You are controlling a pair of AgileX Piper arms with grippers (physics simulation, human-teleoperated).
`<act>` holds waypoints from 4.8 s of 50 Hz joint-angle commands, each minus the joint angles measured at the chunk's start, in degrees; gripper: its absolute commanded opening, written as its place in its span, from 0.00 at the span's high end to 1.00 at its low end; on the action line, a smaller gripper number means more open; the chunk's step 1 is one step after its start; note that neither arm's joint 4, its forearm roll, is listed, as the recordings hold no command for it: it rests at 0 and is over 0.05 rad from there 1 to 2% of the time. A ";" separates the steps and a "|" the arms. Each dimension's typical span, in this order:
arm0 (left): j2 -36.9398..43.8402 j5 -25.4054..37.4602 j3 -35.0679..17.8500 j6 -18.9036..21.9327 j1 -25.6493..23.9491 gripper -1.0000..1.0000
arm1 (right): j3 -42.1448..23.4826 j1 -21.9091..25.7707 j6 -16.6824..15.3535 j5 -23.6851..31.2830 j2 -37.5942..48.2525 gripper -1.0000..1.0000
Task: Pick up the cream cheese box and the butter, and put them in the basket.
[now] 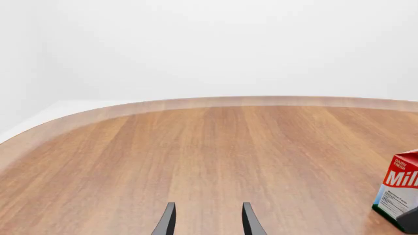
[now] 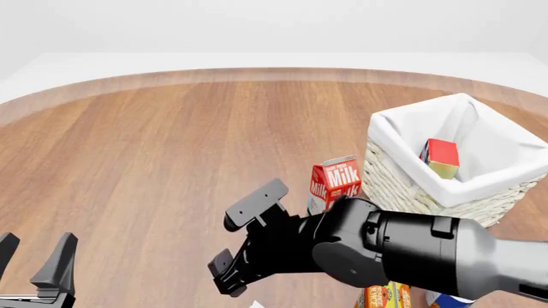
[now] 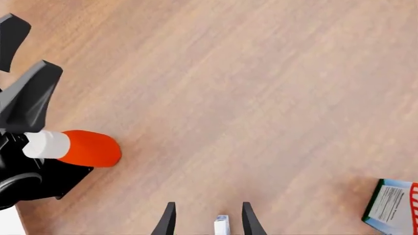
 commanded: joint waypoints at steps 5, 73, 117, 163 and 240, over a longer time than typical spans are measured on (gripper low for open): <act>0.00 0.00 0.00 0.00 0.00 0.00 | 1.90 0.00 1.05 -1.50 1.11 0.00; 0.00 0.00 0.00 0.00 0.00 0.00 | 7.76 0.39 3.82 -6.55 5.54 0.00; 0.00 0.00 0.00 0.00 0.00 0.00 | 11.06 0.84 5.73 -9.11 7.69 0.00; 0.00 0.00 0.00 0.00 0.00 0.00 | 13.75 2.43 8.70 -13.27 11.05 0.00; 0.00 0.00 0.00 0.00 0.00 0.00 | 14.66 1.00 8.43 -13.86 11.64 1.00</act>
